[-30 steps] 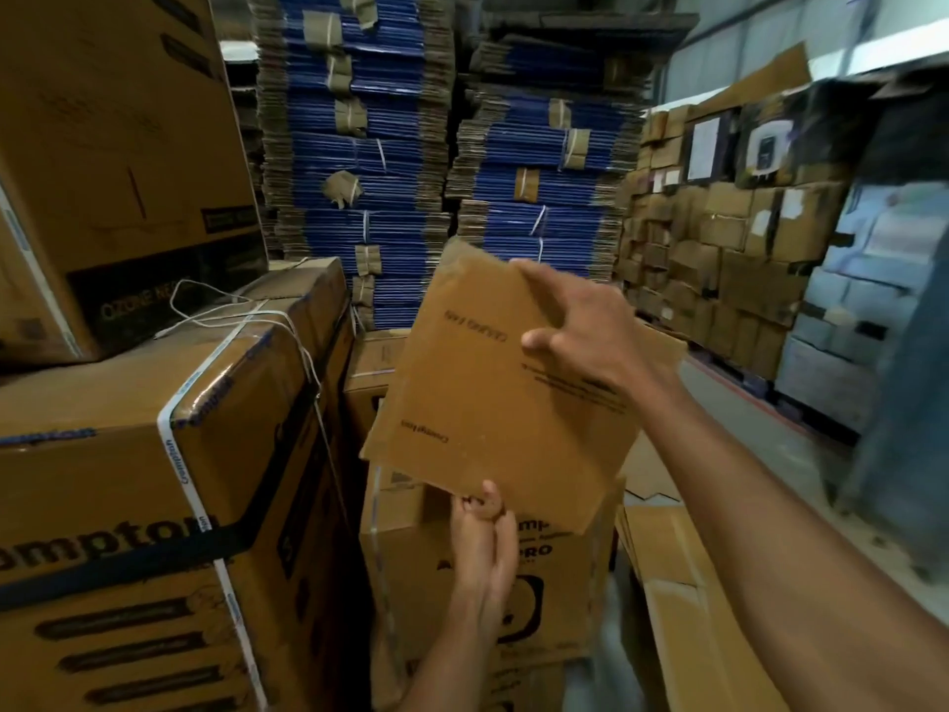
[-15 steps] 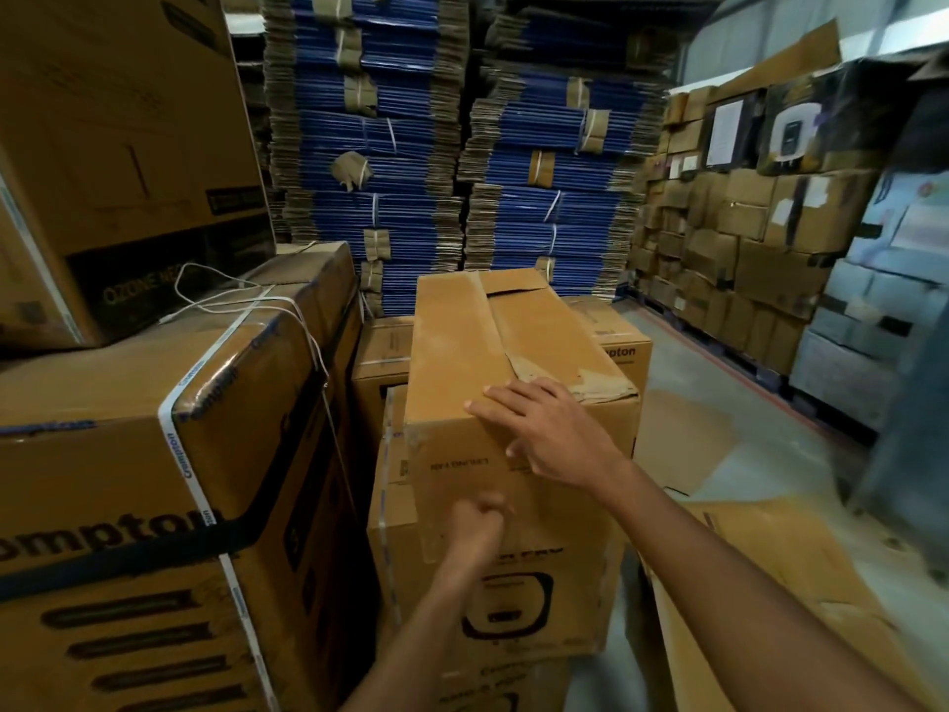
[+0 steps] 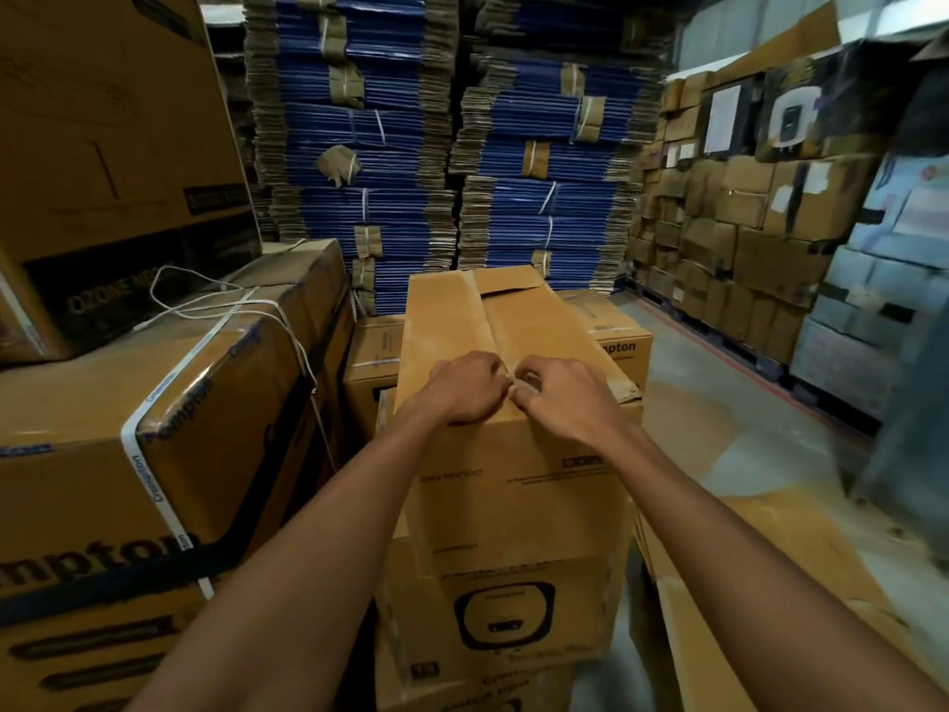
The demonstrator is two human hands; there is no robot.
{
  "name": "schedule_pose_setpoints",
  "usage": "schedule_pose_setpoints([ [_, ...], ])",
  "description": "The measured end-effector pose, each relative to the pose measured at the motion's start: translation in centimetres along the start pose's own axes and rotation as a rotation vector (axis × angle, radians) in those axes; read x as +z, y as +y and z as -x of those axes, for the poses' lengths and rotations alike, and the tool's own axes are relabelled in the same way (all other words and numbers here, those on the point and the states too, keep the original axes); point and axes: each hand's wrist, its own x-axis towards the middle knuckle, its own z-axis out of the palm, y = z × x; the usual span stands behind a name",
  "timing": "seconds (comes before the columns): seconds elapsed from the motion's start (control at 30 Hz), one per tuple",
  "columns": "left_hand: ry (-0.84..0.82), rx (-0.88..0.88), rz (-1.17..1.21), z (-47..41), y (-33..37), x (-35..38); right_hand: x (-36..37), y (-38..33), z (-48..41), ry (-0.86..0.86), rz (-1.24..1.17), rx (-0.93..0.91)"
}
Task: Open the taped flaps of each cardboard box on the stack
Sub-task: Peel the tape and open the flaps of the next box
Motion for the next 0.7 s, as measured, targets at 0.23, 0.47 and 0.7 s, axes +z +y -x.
schedule_pose_setpoints([
  [0.23,-0.031,-0.025,-0.122,-2.7,-1.6,1.9,1.0,0.6,-4.1,-0.295,0.137,0.018],
  [0.47,0.025,-0.063,-0.099,-3.3,-0.8,1.6,1.5,1.3,-4.7,-0.291,0.143,-0.004],
  [0.7,-0.153,-0.11,0.094,-4.6,-0.5,-1.3,1.1,1.2,-4.5,-0.218,0.091,-0.004],
])
